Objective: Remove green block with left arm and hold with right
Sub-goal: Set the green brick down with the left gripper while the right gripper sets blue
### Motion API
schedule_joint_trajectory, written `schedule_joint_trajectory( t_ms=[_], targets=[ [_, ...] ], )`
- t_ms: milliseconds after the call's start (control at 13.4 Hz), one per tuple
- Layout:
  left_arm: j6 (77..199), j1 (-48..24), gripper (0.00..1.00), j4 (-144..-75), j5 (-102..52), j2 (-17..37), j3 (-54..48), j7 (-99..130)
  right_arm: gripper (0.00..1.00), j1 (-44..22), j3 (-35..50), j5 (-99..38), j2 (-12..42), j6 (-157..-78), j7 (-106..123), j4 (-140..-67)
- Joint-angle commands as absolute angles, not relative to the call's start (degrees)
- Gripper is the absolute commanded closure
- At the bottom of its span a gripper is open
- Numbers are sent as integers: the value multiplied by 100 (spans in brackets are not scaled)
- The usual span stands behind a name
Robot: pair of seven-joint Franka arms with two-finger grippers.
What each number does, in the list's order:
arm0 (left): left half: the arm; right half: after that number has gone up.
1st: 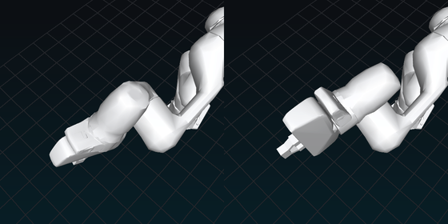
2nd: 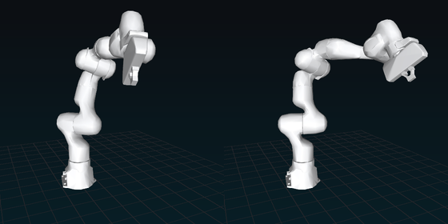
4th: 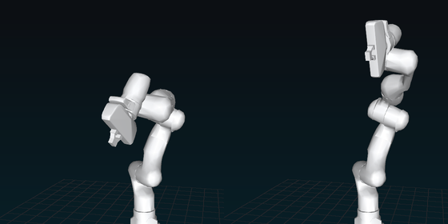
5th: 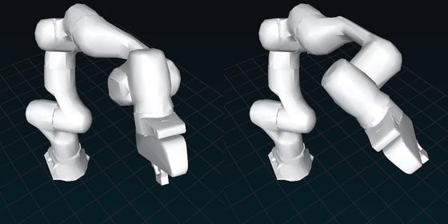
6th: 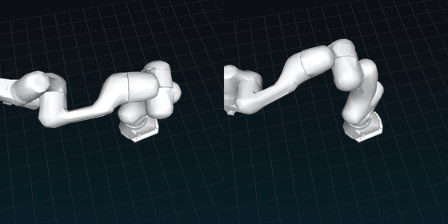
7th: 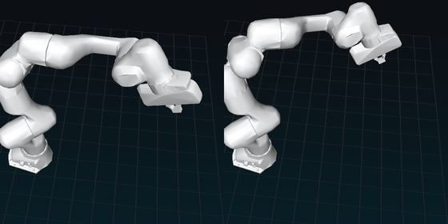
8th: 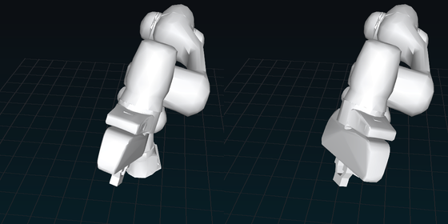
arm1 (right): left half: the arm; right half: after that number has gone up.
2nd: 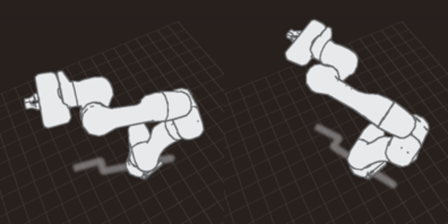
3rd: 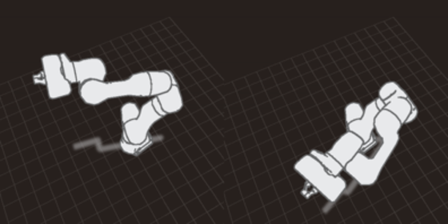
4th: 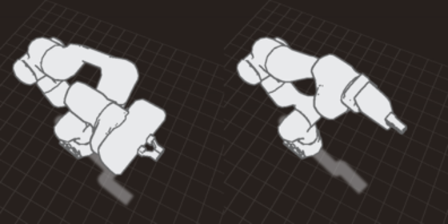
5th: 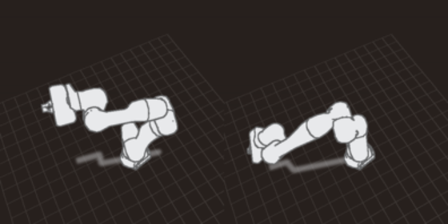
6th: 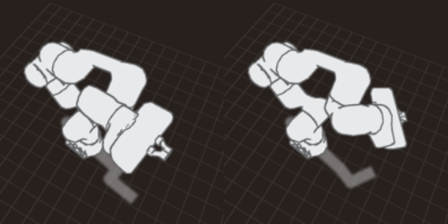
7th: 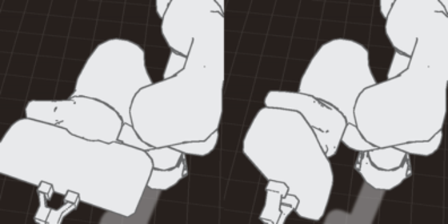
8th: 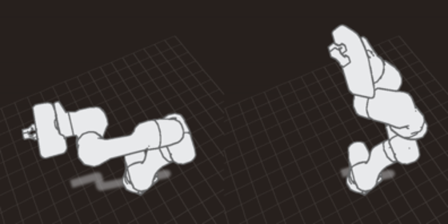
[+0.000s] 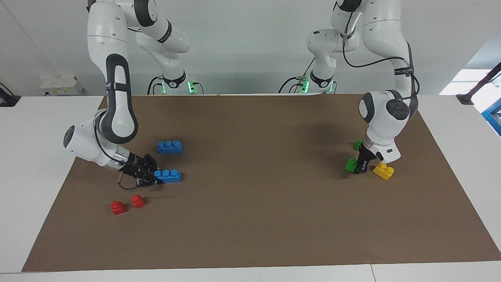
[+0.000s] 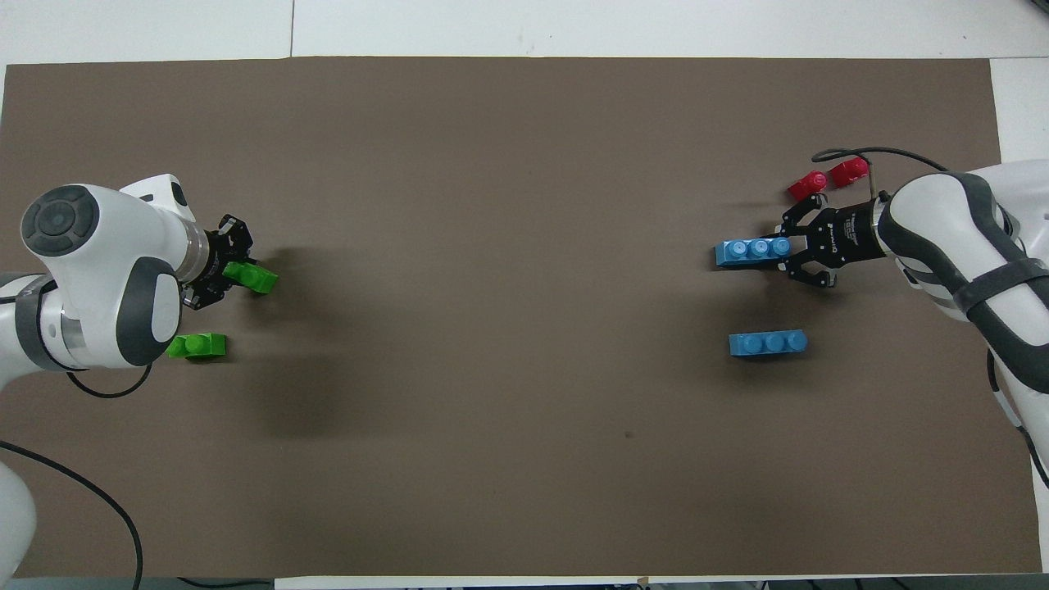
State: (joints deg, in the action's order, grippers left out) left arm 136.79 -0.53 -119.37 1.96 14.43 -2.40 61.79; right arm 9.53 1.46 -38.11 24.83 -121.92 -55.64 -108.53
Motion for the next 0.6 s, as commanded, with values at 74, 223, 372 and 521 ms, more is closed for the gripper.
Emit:
schedule_joint_trajectory(
  t_ms=[74,223,372,521],
  targets=[
    [13764,9,0,-12006,97,1441,-281,5792,100,967,193,-3771,2443,-12437,-5643,-10995],
    [13755,0,0,-11997,97,1433,-281,5775,62,958,193,-3771,2443,-12410,-5678,-10986],
    [13702,-17,0,-11971,97,1424,-281,5783,25,949,202,-3753,2408,-12296,-5695,-10934],
    [13545,-26,0,-11918,97,1380,-290,5783,12,949,202,-3744,2268,-12034,-5791,-10820]
  ],
)
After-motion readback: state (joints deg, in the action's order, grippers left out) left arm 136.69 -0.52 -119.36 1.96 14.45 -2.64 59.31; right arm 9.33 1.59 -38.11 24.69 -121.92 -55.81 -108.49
